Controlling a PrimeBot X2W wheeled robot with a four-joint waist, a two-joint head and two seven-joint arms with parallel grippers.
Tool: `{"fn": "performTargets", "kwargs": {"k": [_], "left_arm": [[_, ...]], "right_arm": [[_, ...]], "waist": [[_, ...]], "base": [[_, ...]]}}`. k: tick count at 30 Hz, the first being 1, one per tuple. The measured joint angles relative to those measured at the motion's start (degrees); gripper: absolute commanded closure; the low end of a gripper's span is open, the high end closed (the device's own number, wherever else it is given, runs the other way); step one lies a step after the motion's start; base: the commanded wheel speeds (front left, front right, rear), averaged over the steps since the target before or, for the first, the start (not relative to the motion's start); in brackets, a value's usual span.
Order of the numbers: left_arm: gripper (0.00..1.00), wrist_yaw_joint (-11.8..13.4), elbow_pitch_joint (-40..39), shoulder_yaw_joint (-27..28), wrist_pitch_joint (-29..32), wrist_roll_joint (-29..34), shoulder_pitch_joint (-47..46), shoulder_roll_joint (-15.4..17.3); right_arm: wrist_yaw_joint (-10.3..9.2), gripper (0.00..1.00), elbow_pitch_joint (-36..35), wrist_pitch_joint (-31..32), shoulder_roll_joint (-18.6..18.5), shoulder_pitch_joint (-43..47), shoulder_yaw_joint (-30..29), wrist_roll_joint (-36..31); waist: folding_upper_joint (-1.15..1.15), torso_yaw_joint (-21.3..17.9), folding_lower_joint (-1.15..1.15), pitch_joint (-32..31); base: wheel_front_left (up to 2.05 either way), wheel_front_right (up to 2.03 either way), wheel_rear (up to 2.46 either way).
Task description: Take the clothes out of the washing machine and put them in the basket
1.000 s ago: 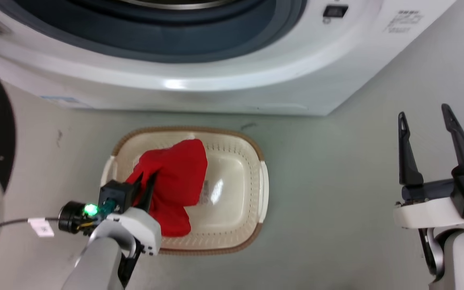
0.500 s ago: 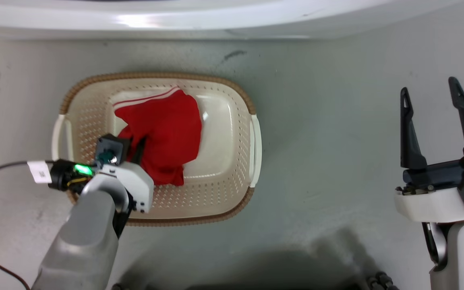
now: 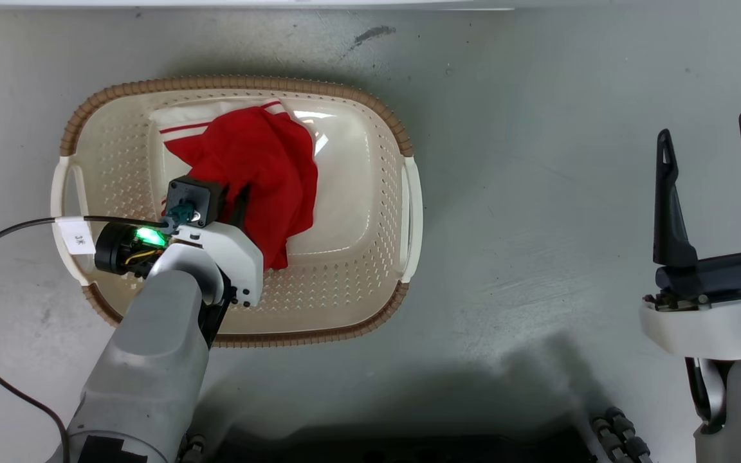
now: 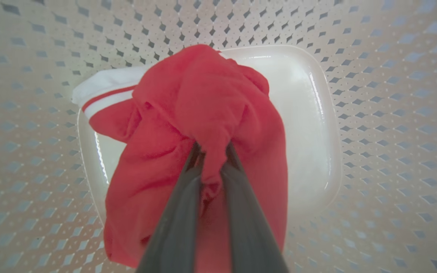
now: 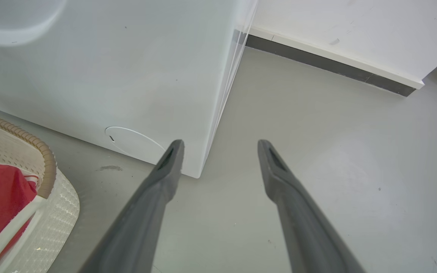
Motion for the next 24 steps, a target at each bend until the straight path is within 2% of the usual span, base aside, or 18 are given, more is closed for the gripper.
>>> {"fn": "performTargets", "kwargs": {"k": [1,2,3,13,24], "left_arm": [[0.78,0.0,0.2,0.0,0.0,0.0,0.0,0.0],[0.12,0.0,0.7,0.2,0.0,-0.2,0.0,0.0],[0.0,-0.1,1.5,0.2,0.0,-0.6,0.1,0.1],[0.0,-0.2,-0.3,0.6,0.0,-2.0,6.7,0.3],[0.0,-0.3,-14.1,2.5,0.0,-3.8,17.8,4.2]], "right_arm": [[0.0,0.0,0.2,0.0,0.0,0.0,0.0,0.0],[0.0,0.0,0.4,0.0,0.0,0.0,0.0,0.0],[0.0,0.0,0.7,0.0,0.0,0.1,0.1,0.0],[0.0,0.0,3.5,0.0,0.0,-0.2,0.9,0.0],[0.0,0.0,7.4,0.0,0.0,0.1,2.5,2.0]], "waist": [[0.0,0.1,0.0,-0.2],[0.0,0.1,0.0,-0.5],[0.0,0.1,0.0,-0.9],[0.0,0.3,-0.01,-8.3],[0.0,0.3,-0.01,-21.6]], "base": [[0.0,0.0,0.0],[0.0,0.0,0.0],[0.0,0.0,0.0],[0.0,0.0,0.0],[0.0,0.0,0.0]]}}
